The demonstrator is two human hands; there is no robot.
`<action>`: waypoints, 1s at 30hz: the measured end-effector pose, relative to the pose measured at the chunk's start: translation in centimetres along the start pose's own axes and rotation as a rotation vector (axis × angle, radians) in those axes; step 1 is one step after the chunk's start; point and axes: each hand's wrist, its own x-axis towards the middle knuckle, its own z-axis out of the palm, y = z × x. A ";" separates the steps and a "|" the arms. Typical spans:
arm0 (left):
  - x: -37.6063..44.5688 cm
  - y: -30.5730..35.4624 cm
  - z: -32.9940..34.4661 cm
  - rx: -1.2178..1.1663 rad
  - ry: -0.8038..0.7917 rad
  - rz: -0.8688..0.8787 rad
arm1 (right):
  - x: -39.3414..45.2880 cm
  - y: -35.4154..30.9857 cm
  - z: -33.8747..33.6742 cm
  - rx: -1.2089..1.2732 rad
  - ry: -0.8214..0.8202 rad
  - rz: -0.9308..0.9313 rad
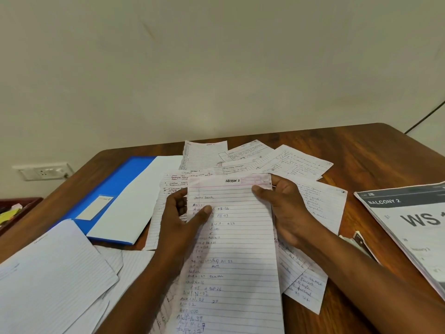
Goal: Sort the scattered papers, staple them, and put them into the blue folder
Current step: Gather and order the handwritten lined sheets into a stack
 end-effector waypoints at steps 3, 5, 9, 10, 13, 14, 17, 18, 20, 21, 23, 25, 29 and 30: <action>-0.1 0.6 -0.8 -0.190 -0.140 -0.146 | 0.1 -0.1 0.0 0.016 0.004 -0.003; -0.5 0.8 -1.0 -0.200 -0.209 -0.141 | 0.2 0.0 0.0 0.026 0.002 0.003; -1.0 0.8 -0.6 -0.165 -0.256 -0.105 | 0.0 0.0 0.2 0.018 -0.040 0.013; -1.1 0.7 -0.4 -0.173 -0.260 -0.108 | 0.0 0.1 0.2 0.010 -0.048 0.016; -1.2 0.7 -0.2 -0.166 -0.247 -0.098 | 0.1 0.3 0.3 -0.047 -0.041 0.019; -1.2 0.6 -0.2 -0.161 -0.240 -0.091 | 0.2 0.3 0.3 -0.065 -0.042 0.015; -0.9 0.6 -0.4 -0.175 -0.205 -0.080 | 0.2 0.3 0.3 -0.112 -0.037 -0.008; -0.8 0.6 -0.4 -0.192 -0.206 -0.091 | 0.2 0.2 0.4 -0.124 -0.033 -0.015; -0.8 0.7 -0.5 -0.242 -0.232 -0.129 | 0.3 0.2 0.4 -0.142 -0.021 -0.025; -0.9 0.9 -0.5 -0.270 -0.253 -0.157 | 0.3 0.2 0.4 -0.140 -0.011 -0.027; -1.1 1.0 -0.6 -0.315 -0.298 -0.222 | 0.4 0.2 0.3 -0.115 0.002 -0.022; -1.3 0.9 -0.6 -0.317 -0.333 -0.271 | 0.5 0.2 0.3 -0.099 0.011 -0.016; -1.6 0.8 -0.4 -0.253 -0.348 -0.276 | 0.5 0.4 0.3 -0.106 0.012 -0.032; -1.6 0.8 -0.4 -0.238 -0.344 -0.268 | 0.5 0.4 0.3 -0.109 0.014 -0.034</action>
